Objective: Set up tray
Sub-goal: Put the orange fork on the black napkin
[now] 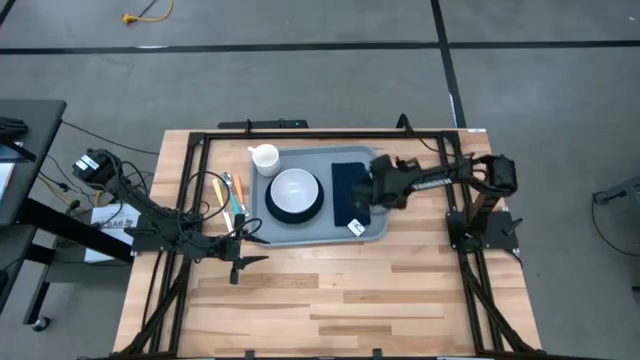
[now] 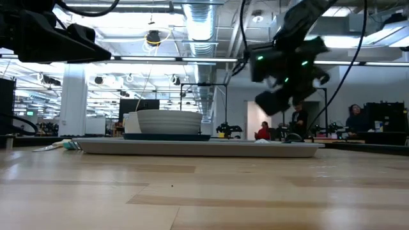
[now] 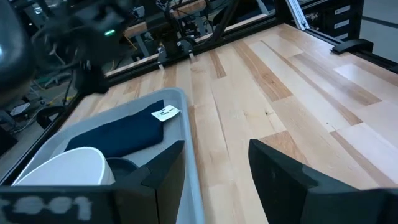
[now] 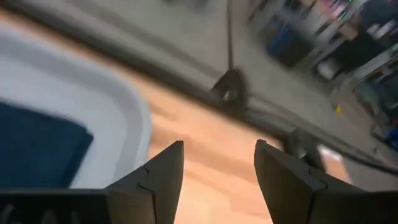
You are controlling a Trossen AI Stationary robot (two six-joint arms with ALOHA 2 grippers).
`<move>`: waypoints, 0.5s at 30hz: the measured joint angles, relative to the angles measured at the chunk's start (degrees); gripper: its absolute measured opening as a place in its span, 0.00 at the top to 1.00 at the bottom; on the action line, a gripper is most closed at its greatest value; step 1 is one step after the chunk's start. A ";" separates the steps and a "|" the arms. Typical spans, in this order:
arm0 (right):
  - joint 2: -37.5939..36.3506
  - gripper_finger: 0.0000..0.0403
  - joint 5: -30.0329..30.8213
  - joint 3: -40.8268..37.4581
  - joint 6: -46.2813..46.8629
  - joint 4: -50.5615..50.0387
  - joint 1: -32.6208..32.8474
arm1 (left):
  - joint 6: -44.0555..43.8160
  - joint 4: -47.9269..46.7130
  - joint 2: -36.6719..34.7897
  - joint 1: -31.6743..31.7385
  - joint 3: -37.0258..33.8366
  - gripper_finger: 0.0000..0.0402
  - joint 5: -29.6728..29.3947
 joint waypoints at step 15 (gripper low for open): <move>-3.38 0.55 6.93 -2.74 18.46 -29.65 17.44 | -7.33 -0.10 0.00 0.00 0.00 0.58 4.45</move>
